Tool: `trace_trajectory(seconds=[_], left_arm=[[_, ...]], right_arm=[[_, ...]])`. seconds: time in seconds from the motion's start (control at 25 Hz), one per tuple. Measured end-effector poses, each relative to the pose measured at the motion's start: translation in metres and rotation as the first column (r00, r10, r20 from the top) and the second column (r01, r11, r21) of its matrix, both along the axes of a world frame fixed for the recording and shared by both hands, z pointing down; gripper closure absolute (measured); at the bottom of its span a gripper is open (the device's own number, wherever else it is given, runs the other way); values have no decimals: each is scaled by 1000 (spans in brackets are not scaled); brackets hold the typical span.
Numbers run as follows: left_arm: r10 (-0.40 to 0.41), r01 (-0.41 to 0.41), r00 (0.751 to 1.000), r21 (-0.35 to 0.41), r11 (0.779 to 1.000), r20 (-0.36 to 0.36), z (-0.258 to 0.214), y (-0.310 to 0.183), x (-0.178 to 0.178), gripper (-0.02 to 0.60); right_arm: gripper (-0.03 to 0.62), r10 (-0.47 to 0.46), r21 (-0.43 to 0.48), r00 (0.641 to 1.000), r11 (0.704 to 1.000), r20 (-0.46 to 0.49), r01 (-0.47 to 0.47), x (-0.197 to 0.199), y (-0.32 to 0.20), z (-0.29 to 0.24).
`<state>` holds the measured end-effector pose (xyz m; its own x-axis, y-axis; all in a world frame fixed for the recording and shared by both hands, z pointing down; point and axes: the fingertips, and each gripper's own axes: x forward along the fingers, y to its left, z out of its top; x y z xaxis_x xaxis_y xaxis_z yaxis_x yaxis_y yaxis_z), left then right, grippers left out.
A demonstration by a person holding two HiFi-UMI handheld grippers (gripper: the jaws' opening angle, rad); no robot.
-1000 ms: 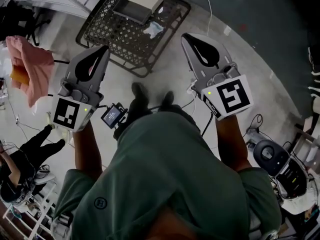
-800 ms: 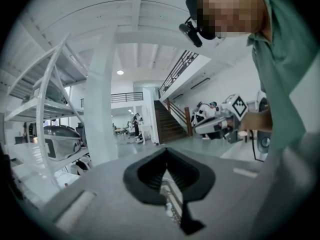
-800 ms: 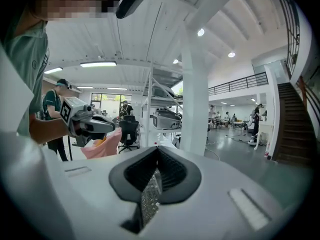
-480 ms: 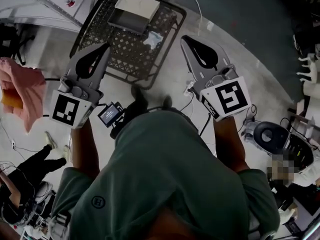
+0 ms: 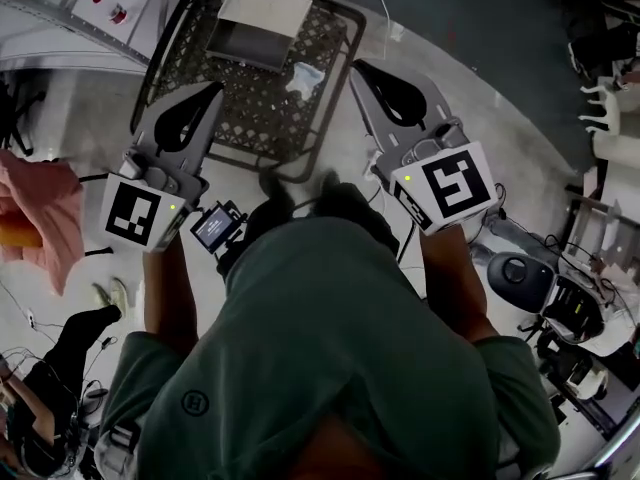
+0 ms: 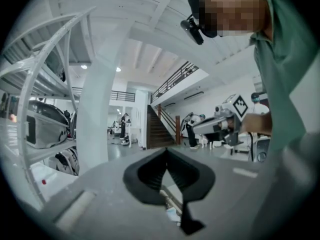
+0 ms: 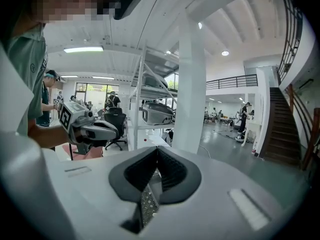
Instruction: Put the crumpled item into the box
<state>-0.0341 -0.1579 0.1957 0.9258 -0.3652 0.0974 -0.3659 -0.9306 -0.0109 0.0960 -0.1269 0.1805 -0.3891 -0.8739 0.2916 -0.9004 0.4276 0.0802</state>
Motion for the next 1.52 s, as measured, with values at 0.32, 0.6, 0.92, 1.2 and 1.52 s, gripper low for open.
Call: trace_trajectory(seconds=[0.32,0.6,0.92,1.2,1.52], left_arm=[[-8,8,1000,-12,1000,13,10,-25,0,578],[-71,72,997,-32,997,43,8,-50,7,578],[-121,125,990,-63,990,69,21,-72,16,578],[-143,154,985,-111,982,101,50,-86,23,578],[-164,181,979,-149,972,119,70,-100,29,578]], right_arm=[[586,-11,-38,1000,999,9,11,1,-27,24],[586,-72,-73,997,995,41,74,6,-63,34],[586,-144,-128,988,980,61,150,9,-99,68],[577,-171,-188,981,964,93,186,13,-123,116],[559,-185,-254,975,944,126,212,15,-136,169]])
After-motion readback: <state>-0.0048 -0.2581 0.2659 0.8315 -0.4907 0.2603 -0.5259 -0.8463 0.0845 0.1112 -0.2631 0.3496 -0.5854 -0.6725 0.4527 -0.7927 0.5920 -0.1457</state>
